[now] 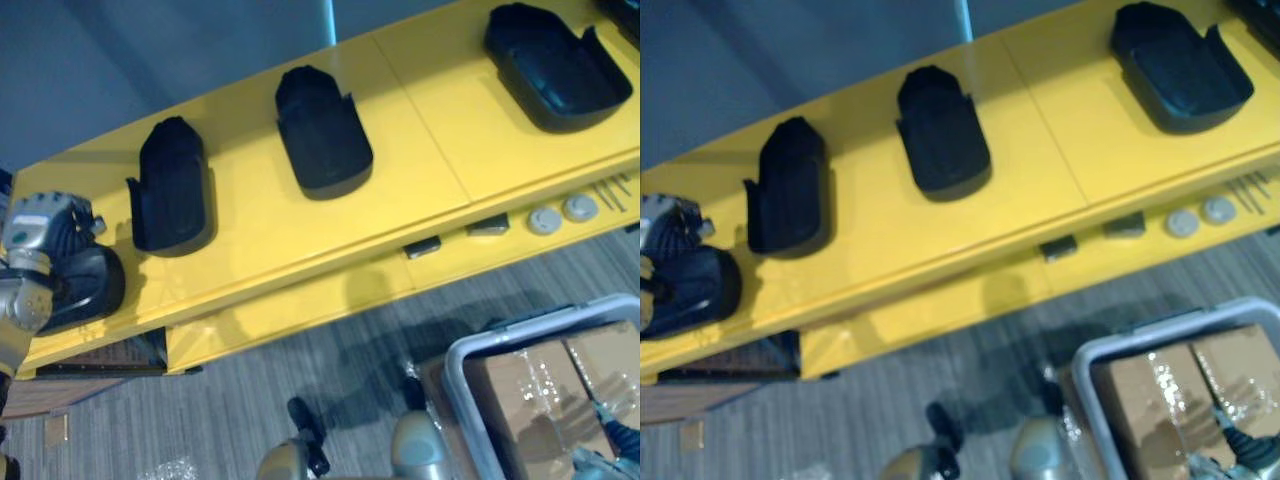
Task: Walk over and take plastic housings, then place them on the shelf
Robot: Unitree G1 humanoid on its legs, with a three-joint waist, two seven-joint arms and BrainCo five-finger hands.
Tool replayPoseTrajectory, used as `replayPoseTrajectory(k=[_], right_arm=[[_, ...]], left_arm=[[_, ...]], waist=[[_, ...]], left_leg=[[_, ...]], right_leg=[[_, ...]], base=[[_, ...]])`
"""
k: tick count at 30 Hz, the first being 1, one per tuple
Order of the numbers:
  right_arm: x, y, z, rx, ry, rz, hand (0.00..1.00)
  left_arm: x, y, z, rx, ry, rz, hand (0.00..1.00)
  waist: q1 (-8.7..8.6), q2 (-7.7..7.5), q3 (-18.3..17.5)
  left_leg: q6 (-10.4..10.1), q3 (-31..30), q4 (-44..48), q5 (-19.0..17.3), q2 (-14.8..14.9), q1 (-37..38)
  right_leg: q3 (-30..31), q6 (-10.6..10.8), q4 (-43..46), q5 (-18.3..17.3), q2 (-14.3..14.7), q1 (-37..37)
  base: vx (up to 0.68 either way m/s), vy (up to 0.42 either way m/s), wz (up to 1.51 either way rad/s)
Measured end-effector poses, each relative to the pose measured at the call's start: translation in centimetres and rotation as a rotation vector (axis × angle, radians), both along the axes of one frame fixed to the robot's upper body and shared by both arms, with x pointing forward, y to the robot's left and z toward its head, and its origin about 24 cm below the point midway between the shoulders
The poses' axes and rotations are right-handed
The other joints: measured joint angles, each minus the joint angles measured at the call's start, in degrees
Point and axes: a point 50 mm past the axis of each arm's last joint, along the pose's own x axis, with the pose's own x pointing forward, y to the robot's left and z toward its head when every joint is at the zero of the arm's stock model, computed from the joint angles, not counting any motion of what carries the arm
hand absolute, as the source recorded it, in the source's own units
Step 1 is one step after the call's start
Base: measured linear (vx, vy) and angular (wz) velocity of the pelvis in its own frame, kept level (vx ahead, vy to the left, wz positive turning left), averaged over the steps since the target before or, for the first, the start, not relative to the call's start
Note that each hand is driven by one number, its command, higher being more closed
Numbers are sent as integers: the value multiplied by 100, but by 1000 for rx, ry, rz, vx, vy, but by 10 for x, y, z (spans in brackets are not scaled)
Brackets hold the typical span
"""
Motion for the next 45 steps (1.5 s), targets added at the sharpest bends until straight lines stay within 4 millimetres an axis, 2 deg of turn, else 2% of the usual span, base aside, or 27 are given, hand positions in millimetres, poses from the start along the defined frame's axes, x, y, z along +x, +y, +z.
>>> replayPoseTrajectory(k=[3, 5, 7, 9, 13, 14, 16, 19, 22, 24, 27, 30, 32, 35, 38, 41, 45], right_arm=[[13, 9, 20, -89, -122, 25, 0], [22, 14, 36, -142, -209, 59, 0], [24, 16, 41, -152, -236, 69, 0], [26, 23, 45, -149, -271, 77, 0], [23, 35, 50, -164, -284, 111, 0], [23, 38, 52, -172, -279, 134, 0], [22, 42, 50, -156, -259, 141, 0], [18, 43, 45, -125, -208, 133, 0], [19, 43, 40, -99, -162, 134, 0], [18, 43, 39, -95, -152, 132, 0], [17, 42, 33, -72, -107, 130, 0], [18, 46, 19, -27, -36, 140, 0], [18, 47, 12, -6, -2, 141, 0], [18, 47, 6, 17, 33, 134, 0], [19, 47, 1, 31, 54, 139, 0], [20, 45, -5, 48, 82, 125, 0], [19, 43, -12, 87, 100, 110, 0]], left_arm=[[-5, -13, 0, -130, -205, -54, 0], [-16, -15, -12, -247, -316, -40, 0], [-23, -15, -21, -326, -379, -13, 0], [-43, -16, -36, -502, -519, 40, 0], [-75, -19, -61, -704, -614, 152, 0], [-88, -21, -72, -759, -626, 205, 0], [-102, -22, -87, -886, -648, 254, 0], [-117, -25, -112, -1078, -659, 326, 0], [-123, -26, -123, -1183, -671, 357, 0], [-124, -22, -125, -1237, -691, 367, 0], [-122, -12, -141, -1401, -709, 400, 0], [-113, -9, -161, -1519, -669, 441, 0], [-105, -4, -166, -1591, -671, 440, 0], [-93, 6, -162, -1639, -690, 428, 0], [-75, 18, -149, -1675, -707, 382, 0], [-65, 23, -140, -1690, -728, 354, 0], [-48, 29, -115, -1704, -791, 271, 0]], waist=[[50, -170, -71], [91, -314, -146], [119, -380, -186], [230, -474, -245], [384, -488, -276], [404, -481, -283], [428, -481, -398], [529, -427, -523], [564, -407, -540], [554, -412, -543], [532, -407, -569], [533, -455, -544], [530, -501, -532], [522, -578, -463], [497, -663, -392], [470, -734, -350], [430, -764, -88]], left_leg=[[-1, -4, 0, -1, 7, 23], [-3, -9, 0, -3, 7, 68], [-13, -23, 0, -13, 8, 124], [-30, -60, -1, -44, 10, 221], [-26, -192, -2, -41, 4, 260], [-26, -283, -3, -41, -2, 292], [-26, -375, -4, -41, -2, 285], [-28, -478, -4, -34, -6, 285], [-20, -508, -5, -22, -6, 283], [-14, -509, -25, -10, -6, 272], [-25, -530, -29, 8, -6, 189], [-40, -507, -29, 7, -3, 163], [-37, -492, -28, 17, -2, 90], [-18, -478, -22, 32, 2, 83], [-9, -447, -2, 45, 3, -41], [-7, -415, -1, 46, 4, -93], [-7, -337, 0, 46, 7, -97]], right_leg=[[-6, -3, -23, -3, 5, 36], [-12, -3, -37, -2, 5, 89], [-32, -3, -79, -2, 5, 174], [-74, -6, -148, -4, 6, 334], [-224, -20, -207, -12, 0, 477], [-322, -35, -249, -21, -8, 597], [-422, -70, -288, -44, -6, 667], [-529, -88, -324, -55, -8, 763], [-556, -88, -324, -55, -9, 787], [-558, -90, -342, -57, -10, 783], [-566, -87, -333, -61, -13, 685], [-534, -87, -297, -61, -12, 626], [-516, -87, -270, -60, -13, 521], [-497, -87, -218, -59, -9, 496], [-449, -66, -132, -41, -7, 321], [-405, -52, -95, -30, -5, 234], [-335, -55, -80, -32, 0, 177]], base=[[0, 0, 0], [0, 0, 0], [10, 1, 2], [26, 2, 8], [4, -2, 19], [-2, -7, 23], [0, -8, 24], [5, -4, 18], [-24, 1, 5], [-38, 6, 1], [-46, 10, 3], [-5, 5, -3], [4, 8, -3], [21, 0, -2], [21, 3, -2], [35, 6, -6], [18, 7, -7]])
